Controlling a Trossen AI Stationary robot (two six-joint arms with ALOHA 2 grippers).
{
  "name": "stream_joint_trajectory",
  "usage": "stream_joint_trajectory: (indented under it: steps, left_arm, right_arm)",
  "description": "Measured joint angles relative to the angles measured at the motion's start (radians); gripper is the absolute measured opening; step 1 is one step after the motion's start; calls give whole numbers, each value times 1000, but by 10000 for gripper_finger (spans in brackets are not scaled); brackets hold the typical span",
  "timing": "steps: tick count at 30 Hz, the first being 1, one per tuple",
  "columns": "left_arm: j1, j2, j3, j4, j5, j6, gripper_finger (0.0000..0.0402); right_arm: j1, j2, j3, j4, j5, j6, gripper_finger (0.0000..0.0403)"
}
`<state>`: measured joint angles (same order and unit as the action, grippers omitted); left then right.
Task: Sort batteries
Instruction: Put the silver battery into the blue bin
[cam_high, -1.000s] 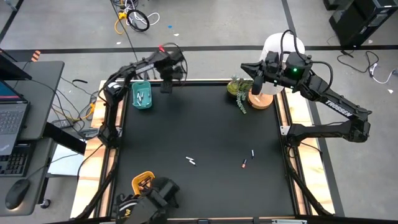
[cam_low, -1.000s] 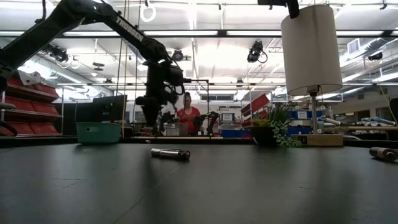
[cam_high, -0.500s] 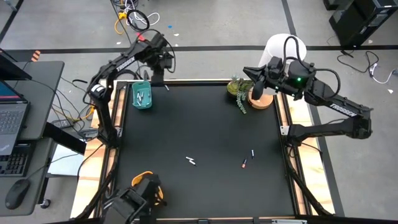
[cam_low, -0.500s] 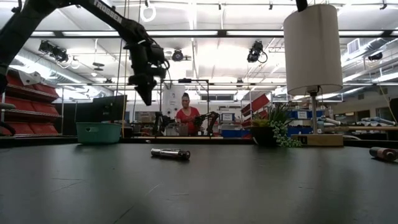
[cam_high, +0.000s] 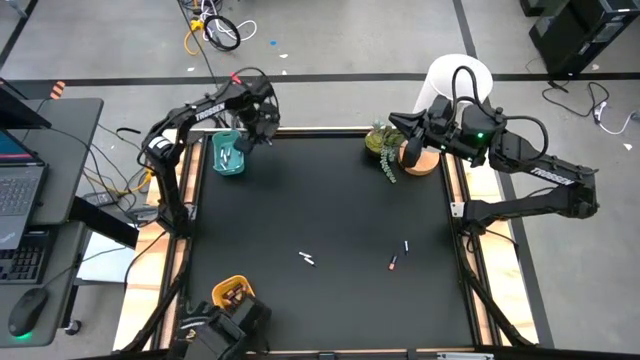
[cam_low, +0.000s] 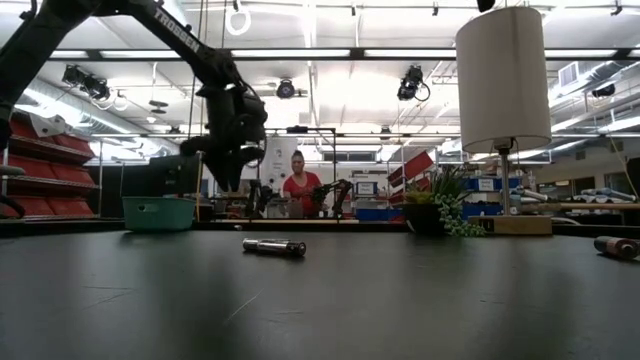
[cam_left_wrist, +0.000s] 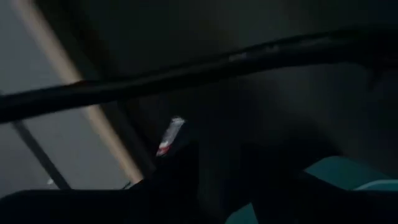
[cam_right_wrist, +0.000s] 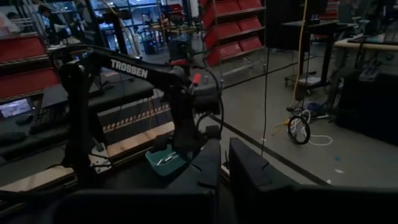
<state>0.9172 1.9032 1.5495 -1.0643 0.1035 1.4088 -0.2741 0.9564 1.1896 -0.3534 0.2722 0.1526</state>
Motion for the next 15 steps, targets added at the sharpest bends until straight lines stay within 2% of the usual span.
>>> stream_joint_trajectory:
  steps: [5,9,15]
  left_arm:
    - [-58,1,-55,100,-144,81,131]
    - [-76,1,-77,209,-159,83,131]
    - [-75,20,-82,237,-145,83,130]
  right_arm:
    - [0,4,0,0,0,-17,22]
    - [0,6,0,0,0,-21,22]
    - [0,6,0,0,-1,-25,22]
